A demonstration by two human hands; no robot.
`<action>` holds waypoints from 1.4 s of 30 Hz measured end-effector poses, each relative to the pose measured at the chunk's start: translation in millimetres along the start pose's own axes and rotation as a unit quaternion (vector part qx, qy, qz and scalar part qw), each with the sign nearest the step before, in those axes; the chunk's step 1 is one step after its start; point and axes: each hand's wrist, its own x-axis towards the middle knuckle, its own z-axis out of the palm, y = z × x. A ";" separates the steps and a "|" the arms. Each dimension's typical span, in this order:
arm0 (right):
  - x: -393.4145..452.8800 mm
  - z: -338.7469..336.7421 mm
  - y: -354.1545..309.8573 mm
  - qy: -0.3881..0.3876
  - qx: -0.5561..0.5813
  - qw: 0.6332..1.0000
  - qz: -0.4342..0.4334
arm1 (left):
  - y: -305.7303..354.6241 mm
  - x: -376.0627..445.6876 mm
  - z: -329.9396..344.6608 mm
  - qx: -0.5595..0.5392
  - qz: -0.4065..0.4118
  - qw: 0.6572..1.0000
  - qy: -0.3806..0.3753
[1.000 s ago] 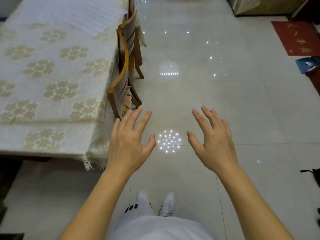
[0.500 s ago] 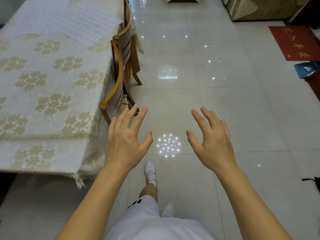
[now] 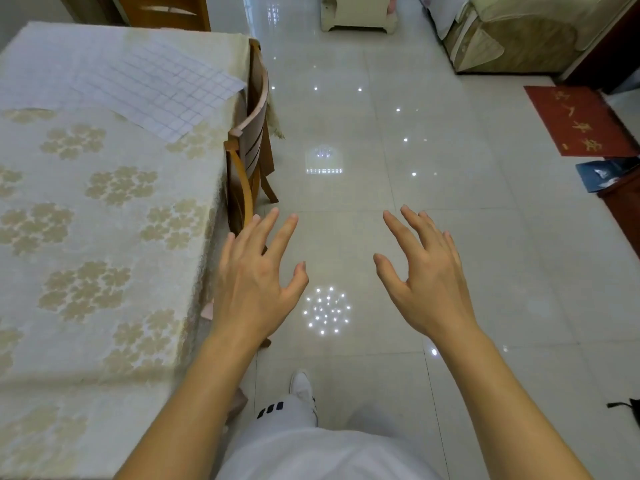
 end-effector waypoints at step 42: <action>461.1 -14.9 189.6 -0.031 0.050 0.998 -0.031 | 85.1 449.7 117.1 0.024 -0.070 0.997 0.019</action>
